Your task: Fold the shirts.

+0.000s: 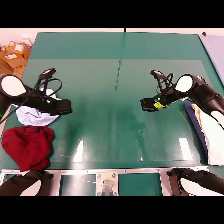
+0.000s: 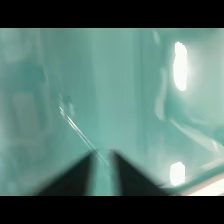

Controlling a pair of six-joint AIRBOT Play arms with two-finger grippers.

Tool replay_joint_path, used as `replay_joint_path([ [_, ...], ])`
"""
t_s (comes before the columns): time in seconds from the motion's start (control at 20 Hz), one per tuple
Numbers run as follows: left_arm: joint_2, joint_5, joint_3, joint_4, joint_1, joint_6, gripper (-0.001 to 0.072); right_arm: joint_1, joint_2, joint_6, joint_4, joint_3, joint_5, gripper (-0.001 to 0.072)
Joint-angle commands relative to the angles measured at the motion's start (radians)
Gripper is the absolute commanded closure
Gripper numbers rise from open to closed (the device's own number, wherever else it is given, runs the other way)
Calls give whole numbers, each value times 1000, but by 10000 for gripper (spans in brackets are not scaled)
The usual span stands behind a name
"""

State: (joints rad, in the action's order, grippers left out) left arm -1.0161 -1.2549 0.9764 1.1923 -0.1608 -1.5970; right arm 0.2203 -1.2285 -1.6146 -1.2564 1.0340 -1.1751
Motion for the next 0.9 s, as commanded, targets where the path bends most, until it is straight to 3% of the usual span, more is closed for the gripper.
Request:
replay_joint_path([
  [0.0, 0, 101, 0, 250, 1, -33, 14, 1, 0, 0, 0, 0, 13, 701],
  [0.2, -2, 93, -39, 656, 1, -201, 15, 1, -4, 0, 0, -2, 91, 700],
  [0.45, -2, 264, -252, 683, 146, -170, 17, 2, -4, 0, 0, -3, 120, 700],
  [0.55, -2, 330, -298, 637, 215, -113, 18, 2, -4, 0, 0, -3, 121, 700],
  [0.6, -2, 352, -315, 603, 237, -77, 101, 2, -4, 0, 0, -3, 121, 700],
  [0.7, -2, 411, -347, 547, 251, -31, 141, 2, -4, 0, 0, -3, 121, 700],
  [0.8, -2, 476, -381, 525, 251, -22, 335, 0, -4, 0, 0, -3, 120, 700],
  [0.85, -2, 481, -386, 517, 251, -21, 494, 0, -4, 0, 0, -3, 120, 700],
])
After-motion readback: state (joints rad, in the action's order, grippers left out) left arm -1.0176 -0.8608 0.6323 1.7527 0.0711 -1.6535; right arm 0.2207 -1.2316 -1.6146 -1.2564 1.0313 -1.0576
